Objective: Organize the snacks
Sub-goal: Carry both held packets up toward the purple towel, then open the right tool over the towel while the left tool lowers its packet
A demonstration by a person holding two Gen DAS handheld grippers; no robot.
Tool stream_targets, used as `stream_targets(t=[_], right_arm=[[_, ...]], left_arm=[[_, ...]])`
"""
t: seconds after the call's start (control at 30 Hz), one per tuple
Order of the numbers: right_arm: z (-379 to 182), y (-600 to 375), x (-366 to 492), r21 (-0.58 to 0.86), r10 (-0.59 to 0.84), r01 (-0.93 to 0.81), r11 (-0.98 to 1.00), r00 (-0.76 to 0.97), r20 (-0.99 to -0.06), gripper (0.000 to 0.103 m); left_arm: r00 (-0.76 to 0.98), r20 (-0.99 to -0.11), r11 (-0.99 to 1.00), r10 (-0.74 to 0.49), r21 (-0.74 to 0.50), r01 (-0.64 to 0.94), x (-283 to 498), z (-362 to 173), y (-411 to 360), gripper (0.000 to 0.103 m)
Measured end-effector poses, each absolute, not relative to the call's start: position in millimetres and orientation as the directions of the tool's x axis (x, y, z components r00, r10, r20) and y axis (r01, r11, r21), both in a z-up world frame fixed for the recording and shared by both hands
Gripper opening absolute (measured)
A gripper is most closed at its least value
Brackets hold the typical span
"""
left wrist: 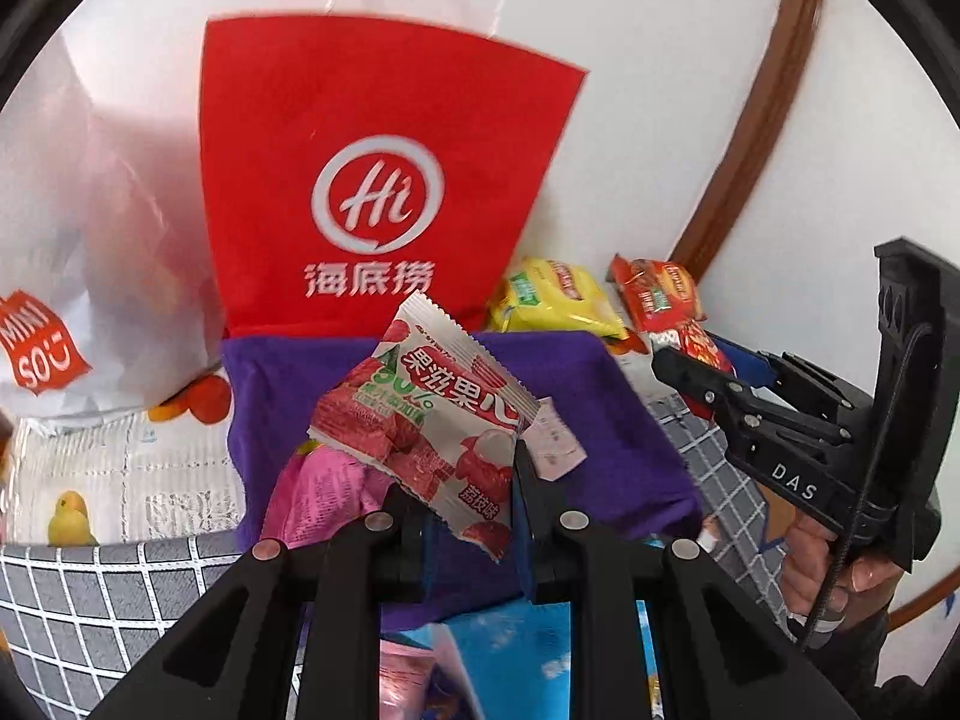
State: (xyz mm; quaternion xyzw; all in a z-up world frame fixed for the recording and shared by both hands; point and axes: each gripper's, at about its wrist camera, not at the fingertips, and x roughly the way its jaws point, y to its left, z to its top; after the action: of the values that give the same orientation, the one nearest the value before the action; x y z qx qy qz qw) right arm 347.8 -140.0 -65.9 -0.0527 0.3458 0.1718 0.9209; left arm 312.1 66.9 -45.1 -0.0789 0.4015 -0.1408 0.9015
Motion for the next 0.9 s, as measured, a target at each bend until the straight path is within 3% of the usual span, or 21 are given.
stream_targets(t=[0.6, 0.9], right_arm=[[-135, -131, 382, -0.068, 0.181, -0.397, 0.915, 0.558, -0.810, 0.042], [-144, -127, 384, -0.079, 0.165, -0.405, 0.911, 0.532, -0.830, 0.042]], left_arm=[[0.507, -0.787, 0.935, -0.352, -0.317, 0.157, 337, -99, 70, 0.019], [0.467, -0.818, 0.941, -0.337, -0.307, 0.141, 341, -111, 65, 0.019]])
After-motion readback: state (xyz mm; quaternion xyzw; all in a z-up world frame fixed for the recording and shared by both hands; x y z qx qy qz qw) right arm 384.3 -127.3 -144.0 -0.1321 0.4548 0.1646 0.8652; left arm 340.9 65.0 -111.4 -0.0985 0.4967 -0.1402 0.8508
